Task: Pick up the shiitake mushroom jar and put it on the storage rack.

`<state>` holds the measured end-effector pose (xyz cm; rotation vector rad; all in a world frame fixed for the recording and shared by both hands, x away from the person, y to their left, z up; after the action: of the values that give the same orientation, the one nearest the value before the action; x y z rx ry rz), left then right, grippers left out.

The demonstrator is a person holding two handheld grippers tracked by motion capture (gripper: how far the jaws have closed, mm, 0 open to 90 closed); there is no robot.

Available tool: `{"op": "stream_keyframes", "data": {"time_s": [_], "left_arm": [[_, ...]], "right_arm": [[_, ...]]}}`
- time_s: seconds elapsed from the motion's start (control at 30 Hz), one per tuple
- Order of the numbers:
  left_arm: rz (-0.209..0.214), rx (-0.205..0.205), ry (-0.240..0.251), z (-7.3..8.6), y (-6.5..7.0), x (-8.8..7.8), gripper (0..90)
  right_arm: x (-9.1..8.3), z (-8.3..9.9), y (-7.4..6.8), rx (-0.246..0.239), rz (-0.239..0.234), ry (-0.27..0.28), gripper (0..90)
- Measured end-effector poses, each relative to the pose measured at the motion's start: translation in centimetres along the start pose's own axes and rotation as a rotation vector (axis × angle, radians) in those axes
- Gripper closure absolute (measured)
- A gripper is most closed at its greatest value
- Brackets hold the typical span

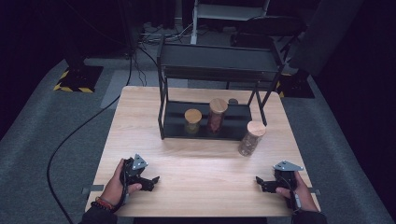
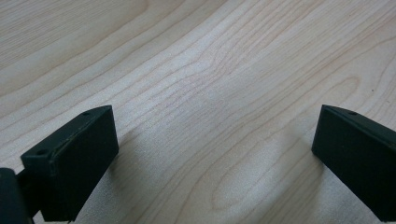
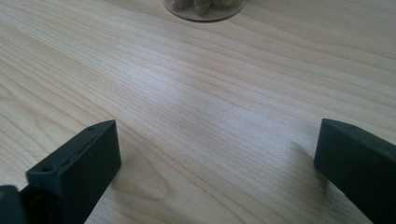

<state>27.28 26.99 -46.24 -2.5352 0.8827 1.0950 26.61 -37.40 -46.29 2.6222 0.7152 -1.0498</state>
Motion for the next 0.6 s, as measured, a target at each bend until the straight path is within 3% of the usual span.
{"op": "stream_keyframes", "data": {"time_s": [0.47,0.6], "left_arm": [[-0.002,-0.001,0.001,0.0,0.0,0.0,0.2],[-0.002,-0.001,0.001,0.0,0.0,0.0,0.2]], "right_arm": [[-1.2,-2.6,-1.0,-0.012,0.036,-0.066,2.2],[-1.7,-3.3,-1.1,-0.005,0.034,-0.059,2.2]]}}
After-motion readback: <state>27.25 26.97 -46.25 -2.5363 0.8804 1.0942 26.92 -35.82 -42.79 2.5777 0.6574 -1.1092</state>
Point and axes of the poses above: each handheld gripper's, and its own axes: x roughly forward along the jaws, z roughly out of its underside, y roughly to its right, the point moved 1 cm from there along x, roughly forward along the jaws, and after that the axes turned 1 degree about -x, right-handed, at the moved point
